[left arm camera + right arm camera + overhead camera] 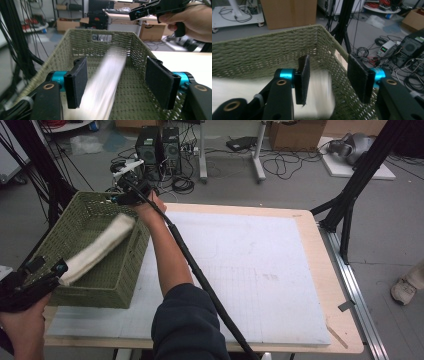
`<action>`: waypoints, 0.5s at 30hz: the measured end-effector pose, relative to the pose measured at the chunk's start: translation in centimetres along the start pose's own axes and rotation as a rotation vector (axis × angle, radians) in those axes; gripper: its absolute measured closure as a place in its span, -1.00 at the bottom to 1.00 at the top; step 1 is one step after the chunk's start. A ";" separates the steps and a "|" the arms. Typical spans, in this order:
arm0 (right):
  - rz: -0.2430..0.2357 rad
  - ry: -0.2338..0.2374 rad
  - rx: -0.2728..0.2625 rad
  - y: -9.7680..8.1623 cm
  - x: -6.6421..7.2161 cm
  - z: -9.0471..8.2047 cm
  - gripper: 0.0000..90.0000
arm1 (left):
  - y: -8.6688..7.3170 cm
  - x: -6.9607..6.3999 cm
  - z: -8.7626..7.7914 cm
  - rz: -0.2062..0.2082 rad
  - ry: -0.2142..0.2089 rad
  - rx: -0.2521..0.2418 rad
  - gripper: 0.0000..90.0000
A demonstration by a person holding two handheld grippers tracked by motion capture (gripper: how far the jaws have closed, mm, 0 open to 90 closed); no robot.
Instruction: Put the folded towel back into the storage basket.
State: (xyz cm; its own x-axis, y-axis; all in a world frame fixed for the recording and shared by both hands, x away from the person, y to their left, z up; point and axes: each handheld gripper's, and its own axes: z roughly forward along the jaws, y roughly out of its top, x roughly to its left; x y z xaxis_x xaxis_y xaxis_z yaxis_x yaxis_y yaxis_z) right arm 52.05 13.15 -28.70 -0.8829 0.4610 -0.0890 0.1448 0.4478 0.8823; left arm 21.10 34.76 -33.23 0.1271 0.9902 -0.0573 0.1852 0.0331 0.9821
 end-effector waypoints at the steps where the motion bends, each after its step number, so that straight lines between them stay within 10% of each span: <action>1: 0.003 0.000 0.000 0.0 0.0 -0.3 0.12 | 0.1 -0.1 -0.1 -0.005 -0.003 -0.006 -0.24; 15: 0.063 0.019 -0.042 -2.4 -0.9 -7.9 -0.41 | 0.7 -1.5 0.4 -0.076 -0.161 -0.049 -0.49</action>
State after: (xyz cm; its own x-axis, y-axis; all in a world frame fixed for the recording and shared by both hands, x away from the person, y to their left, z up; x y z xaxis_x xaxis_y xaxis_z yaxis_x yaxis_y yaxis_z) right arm 48.93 5.59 -27.06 -0.8811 0.4723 -0.0237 0.1823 0.3856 0.9045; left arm 21.46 33.29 -32.57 0.2696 0.9503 -0.1555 0.1531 0.1171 0.9813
